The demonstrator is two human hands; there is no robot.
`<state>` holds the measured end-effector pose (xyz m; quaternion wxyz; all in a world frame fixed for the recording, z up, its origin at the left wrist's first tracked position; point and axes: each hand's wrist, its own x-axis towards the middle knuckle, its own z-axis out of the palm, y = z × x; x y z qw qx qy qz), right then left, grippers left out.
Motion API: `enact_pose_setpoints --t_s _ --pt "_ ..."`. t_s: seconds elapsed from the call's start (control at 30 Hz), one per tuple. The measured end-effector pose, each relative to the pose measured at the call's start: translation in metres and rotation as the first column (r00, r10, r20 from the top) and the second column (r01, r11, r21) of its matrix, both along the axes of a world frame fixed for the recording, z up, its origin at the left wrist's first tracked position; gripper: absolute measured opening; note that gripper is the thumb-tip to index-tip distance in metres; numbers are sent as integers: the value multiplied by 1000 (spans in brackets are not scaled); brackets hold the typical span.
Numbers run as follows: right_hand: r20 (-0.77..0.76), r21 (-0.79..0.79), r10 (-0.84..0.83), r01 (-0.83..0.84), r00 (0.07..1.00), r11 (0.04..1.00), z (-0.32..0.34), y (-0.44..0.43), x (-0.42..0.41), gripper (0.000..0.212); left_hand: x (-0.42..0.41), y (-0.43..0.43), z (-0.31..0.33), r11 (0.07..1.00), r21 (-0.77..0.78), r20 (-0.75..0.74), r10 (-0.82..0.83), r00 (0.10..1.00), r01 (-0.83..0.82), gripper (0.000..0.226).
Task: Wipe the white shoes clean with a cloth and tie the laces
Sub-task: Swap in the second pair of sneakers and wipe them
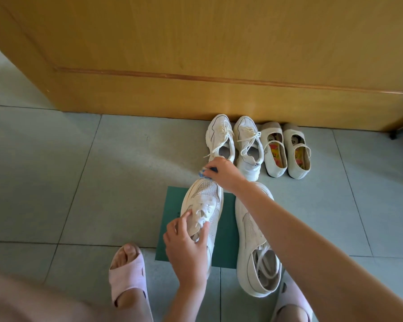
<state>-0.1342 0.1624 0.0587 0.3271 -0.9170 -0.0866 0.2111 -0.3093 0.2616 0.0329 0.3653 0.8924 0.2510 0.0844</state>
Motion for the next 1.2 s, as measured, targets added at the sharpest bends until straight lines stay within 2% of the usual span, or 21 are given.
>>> enact_pose_setpoints --t_s 0.27,0.47,0.6,0.73,0.87,1.0,1.07,1.2 --pt "-18 108 -306 306 952 946 -16 -17 -28 29 1 0 -2 999 -36 -23 -4 1000 3 41" --pt "19 24 -375 375 927 927 -20 -21 -47 26 2 -2 0 999 -34 -55 -7 998 5 40" --pt "-69 55 -294 298 953 953 6 -29 -52 24 2 -2 1 999 -47 -79 -3 997 -1 42" --pt "39 126 -299 292 953 948 28 -20 -19 32 2 -3 5 997 -72 -59 11 998 -15 50" --pt "23 34 -92 91 995 995 17 16 3 41 5 -4 10 991 -114 -66 56 996 -63 63" --pt "-77 -133 165 -175 983 976 1 37 1 31 4 -4 8 991 -123 -37 55 998 -59 58" --pt "-42 -151 155 -160 987 975 -3 34 2 21 4 -4 8 988 -134 -43 66 997 -71 54" --pt "-3 -37 1 -1 1000 999 -3 17 0 22 5 -5 7 983 -161 -63 80 995 -89 41"
